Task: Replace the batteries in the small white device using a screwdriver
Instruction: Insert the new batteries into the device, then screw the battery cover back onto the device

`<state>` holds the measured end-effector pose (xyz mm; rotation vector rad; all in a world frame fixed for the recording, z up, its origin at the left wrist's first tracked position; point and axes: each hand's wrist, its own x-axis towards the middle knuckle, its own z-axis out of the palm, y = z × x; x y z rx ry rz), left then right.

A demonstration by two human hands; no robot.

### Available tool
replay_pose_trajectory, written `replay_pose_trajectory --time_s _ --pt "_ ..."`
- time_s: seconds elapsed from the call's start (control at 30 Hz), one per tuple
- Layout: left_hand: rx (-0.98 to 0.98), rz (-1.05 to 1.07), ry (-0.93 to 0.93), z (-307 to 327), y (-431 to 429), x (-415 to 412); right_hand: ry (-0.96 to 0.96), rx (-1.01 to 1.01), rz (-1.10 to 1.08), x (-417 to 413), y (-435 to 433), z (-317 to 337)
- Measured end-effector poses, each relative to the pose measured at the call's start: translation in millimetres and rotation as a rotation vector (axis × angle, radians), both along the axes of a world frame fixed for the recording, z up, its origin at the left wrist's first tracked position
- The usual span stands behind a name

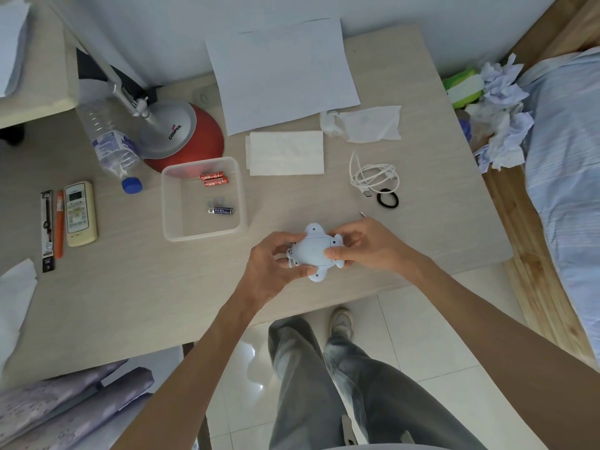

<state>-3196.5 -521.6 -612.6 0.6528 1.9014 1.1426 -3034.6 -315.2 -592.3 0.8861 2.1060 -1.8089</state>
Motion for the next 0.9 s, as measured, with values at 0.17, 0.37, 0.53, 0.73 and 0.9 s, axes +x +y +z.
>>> replay_pose_trajectory --time_s 0.17,0.37,0.53,0.73,0.9 --pt "-0.002 0.026 0.000 1.3 3.4 1.8 -0.033 0.028 0.010 -3.8 -1.0 2.4" --pt "-0.007 0.060 -0.004 0.6 2.1 5.5 -0.054 0.061 0.020 -1.7 -3.7 8.4" --pt "-0.002 0.068 -0.006 3.0 1.5 7.7 -0.038 0.299 -0.094 10.9 -19.7 7.3" --pt "0.000 0.068 -0.006 3.8 2.6 8.0 0.012 0.713 -0.349 34.4 -27.3 5.6" --pt "0.008 0.073 0.014 3.6 2.4 10.1 -0.256 0.938 -0.327 42.8 -25.7 1.4"
